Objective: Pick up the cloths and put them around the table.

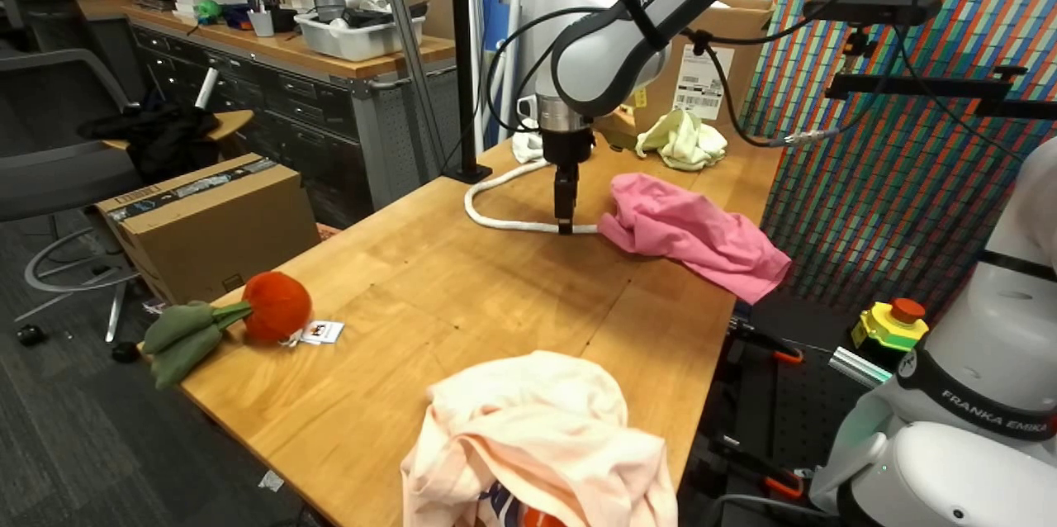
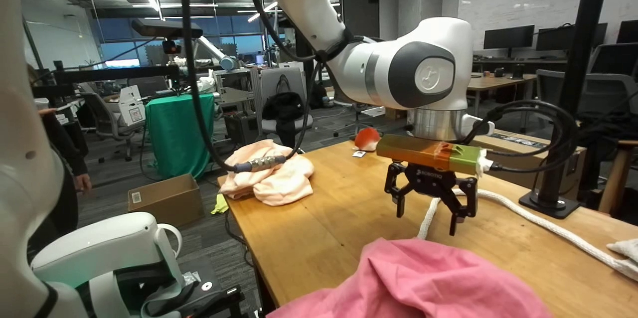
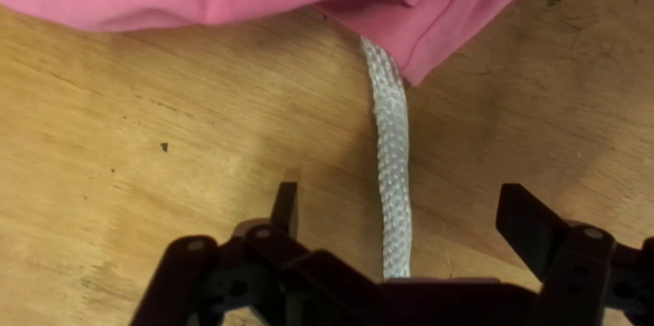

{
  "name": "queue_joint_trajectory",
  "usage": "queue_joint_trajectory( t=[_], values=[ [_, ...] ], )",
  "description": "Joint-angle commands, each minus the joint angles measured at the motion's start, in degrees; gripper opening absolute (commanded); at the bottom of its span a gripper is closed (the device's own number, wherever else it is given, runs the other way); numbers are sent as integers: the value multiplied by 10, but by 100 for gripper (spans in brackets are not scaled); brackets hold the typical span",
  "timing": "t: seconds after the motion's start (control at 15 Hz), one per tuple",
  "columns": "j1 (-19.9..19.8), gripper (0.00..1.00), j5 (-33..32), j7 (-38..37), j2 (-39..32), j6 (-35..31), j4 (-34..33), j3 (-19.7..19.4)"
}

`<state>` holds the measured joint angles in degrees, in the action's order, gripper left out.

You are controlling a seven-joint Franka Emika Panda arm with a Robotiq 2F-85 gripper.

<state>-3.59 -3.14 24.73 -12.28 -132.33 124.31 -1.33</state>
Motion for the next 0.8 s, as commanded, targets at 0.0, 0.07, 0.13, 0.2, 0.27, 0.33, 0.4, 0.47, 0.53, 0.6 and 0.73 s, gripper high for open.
queue_joint_trajectory(
  t=[0.0, 0.07, 0.13, 0.2, 0.27, 0.33, 0.4, 0.47, 0.53, 0.6, 0.73],
  values=[
    [-7, 100, 25, 12, 5, -4, 5, 12],
    [-7, 100, 28, 12, 5, -5, 7, 13],
    [-6, 100, 32, 14, 4, -7, 9, 14],
    [-5, 100, 28, 13, 3, -10, 11, 14],
    [-6, 100, 28, 15, 1, -12, 13, 15],
    [-6, 100, 24, 13, 0, -17, 15, 14],
    [-6, 100, 21, 13, -1, -22, 16, 13],
    [-8, 100, 23, 17, -3, -26, 17, 13],
    [-8, 100, 19, 16, -4, -34, 18, 12],
    [-9, 100, 21, 19, -6, -38, 19, 13],
    [-11, 100, 21, 21, -10, -47, 20, 12]
  ],
)
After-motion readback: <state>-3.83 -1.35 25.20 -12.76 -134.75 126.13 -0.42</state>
